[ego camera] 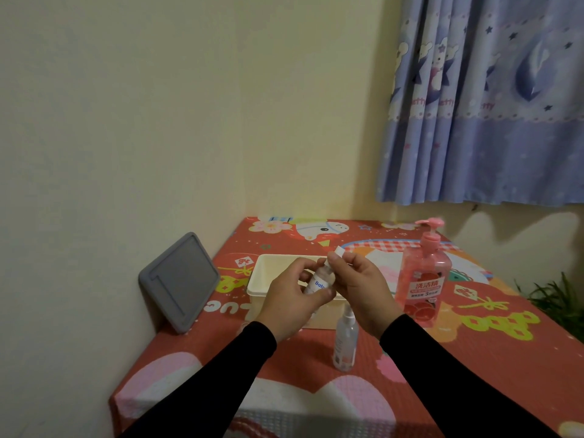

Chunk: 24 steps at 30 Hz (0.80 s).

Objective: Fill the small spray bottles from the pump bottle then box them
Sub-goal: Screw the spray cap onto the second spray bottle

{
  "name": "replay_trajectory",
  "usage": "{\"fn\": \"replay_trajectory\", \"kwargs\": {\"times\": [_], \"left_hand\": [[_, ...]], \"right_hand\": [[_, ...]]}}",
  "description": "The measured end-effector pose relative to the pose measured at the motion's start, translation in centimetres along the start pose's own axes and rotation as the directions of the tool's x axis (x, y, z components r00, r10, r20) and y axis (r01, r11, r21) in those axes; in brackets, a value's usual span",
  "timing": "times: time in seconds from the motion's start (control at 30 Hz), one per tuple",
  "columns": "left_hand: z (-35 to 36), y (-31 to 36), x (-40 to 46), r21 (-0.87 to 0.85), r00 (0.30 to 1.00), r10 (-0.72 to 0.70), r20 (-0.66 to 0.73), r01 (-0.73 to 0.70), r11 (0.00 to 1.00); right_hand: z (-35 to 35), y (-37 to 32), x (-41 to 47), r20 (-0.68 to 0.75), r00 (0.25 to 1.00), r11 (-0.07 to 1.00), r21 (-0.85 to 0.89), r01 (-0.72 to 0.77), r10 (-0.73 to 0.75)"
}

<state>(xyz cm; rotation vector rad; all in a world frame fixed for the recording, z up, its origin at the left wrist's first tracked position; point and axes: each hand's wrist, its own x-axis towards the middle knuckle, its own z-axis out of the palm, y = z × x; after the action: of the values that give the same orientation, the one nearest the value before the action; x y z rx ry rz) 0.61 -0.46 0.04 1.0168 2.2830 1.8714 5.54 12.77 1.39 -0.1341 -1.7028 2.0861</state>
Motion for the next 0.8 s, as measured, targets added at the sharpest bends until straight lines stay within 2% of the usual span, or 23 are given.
{"fn": "replay_trajectory", "kwargs": {"times": [0.2,0.33,0.43,0.63,0.8], "left_hand": [[0.3,0.6,-0.2,-0.002,1.000,0.023,-0.001,-0.023,1.000],[0.5,0.4,-0.1,-0.021,0.999,0.035,-0.010,-0.035,0.999],[0.4,0.1,0.0,-0.025,1.000,0.020,-0.016,-0.021,0.999],[-0.1,0.0,0.0,-0.022,0.999,-0.014,-0.037,0.014,1.000],[-0.2,-0.2,-0.1,0.058,0.999,-0.015,-0.035,0.017,0.998]], "right_hand": [[0.7,0.2,0.1,-0.087,0.995,0.999,-0.019,-0.050,0.048],[1.3,-0.2,0.0,-0.014,0.999,0.991,0.132,-0.038,0.040],[1.4,-0.2,0.1,0.014,0.999,0.983,0.173,-0.054,0.052],[1.1,-0.2,0.2,0.016,0.999,0.987,0.152,-0.046,0.044],[0.3,0.4,0.0,-0.019,1.000,1.000,0.004,-0.011,0.011]]}}
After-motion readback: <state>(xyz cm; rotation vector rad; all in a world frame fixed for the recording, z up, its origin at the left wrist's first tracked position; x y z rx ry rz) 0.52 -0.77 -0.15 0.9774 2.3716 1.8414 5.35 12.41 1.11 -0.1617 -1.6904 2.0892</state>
